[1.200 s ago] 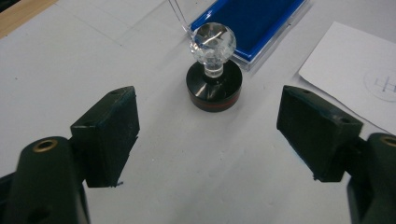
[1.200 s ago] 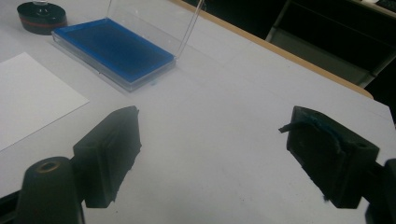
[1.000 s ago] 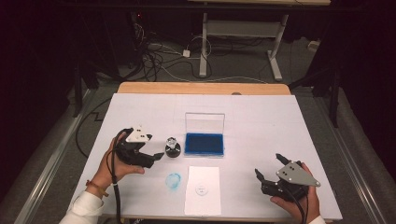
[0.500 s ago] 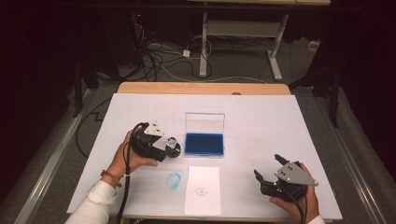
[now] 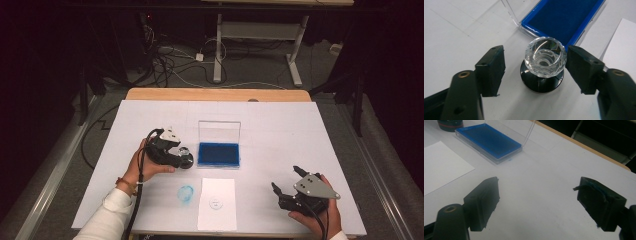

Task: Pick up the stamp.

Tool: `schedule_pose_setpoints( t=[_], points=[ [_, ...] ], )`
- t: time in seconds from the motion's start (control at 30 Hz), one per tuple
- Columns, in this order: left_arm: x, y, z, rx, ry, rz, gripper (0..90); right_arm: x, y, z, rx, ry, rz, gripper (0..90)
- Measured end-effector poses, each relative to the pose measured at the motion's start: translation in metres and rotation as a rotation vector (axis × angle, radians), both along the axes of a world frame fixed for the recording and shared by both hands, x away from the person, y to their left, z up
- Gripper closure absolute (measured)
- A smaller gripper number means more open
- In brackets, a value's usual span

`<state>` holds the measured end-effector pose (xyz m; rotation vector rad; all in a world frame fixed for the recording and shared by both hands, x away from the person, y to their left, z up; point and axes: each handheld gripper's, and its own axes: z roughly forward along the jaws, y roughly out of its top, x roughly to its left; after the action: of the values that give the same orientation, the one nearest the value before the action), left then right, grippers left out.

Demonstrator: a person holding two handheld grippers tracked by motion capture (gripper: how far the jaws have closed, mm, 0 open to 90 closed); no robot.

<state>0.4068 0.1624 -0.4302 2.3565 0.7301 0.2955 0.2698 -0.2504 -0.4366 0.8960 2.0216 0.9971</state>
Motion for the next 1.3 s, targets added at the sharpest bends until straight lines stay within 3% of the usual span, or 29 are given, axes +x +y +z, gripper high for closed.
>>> schedule_pose_setpoints(
  t=[0.5,0.83,1.3],
  points=[
    [0.0015,-0.0006,-0.0021,-0.039,0.017,-0.041,53.1,0.0001,-0.0001,-0.0007,0.004,0.015,0.011,18.6],
    [-0.0005,-0.0026,-0.0021,-0.012,-0.003,-0.050,54.1,0.0004,-0.0007,-0.0008,0.005,0.017,0.012,19.2],
    [-0.0031,-0.0038,-0.0028,-0.013,-0.019,-0.040,54.4,0.0003,-0.0009,-0.0010,0.001,0.022,0.016,19.4]
  ],
)
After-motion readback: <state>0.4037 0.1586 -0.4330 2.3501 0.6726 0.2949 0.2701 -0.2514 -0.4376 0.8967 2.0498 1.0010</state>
